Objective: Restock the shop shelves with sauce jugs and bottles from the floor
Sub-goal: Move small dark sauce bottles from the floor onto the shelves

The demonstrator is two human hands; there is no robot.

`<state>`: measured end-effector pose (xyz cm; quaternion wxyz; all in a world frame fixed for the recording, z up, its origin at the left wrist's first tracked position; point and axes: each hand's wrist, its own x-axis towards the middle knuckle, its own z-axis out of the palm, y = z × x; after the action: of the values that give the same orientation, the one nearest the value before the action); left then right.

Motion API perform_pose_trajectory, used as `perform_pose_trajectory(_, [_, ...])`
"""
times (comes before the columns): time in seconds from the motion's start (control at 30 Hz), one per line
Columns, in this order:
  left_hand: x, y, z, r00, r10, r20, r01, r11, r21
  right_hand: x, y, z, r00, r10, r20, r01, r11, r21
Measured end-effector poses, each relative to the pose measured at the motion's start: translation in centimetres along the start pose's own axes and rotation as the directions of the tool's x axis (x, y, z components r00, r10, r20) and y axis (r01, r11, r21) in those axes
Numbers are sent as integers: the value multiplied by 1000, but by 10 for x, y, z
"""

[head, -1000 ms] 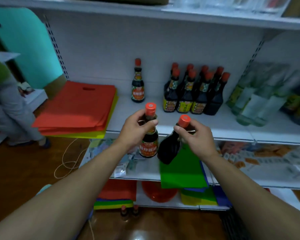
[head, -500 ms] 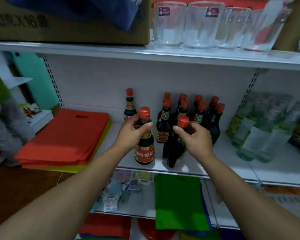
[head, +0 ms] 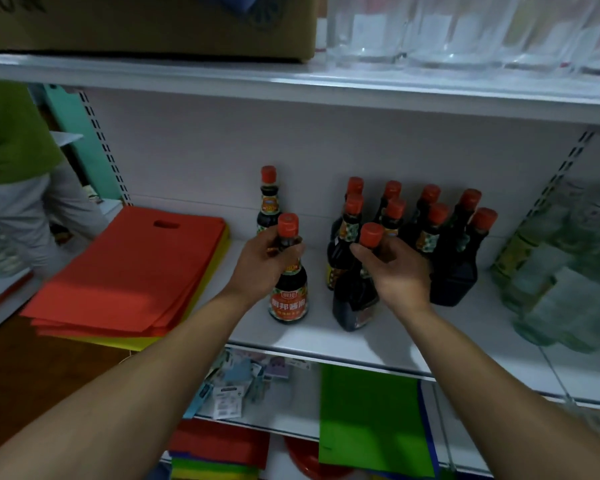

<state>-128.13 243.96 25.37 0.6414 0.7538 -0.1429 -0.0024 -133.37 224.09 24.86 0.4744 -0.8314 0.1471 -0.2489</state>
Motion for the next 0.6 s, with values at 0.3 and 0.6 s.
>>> perform_pose_trajectory(0.3, [12, -18, -18, 988, 39, 150, -41, 999, 12, -29, 4, 12, 991, 125, 55, -125, 992, -12])
perform_pose_trajectory(0.6, [-8, -56, -23, 974, -61, 218, 65, 998, -9, -57, 15, 33, 961, 273, 30, -274, 962, 15])
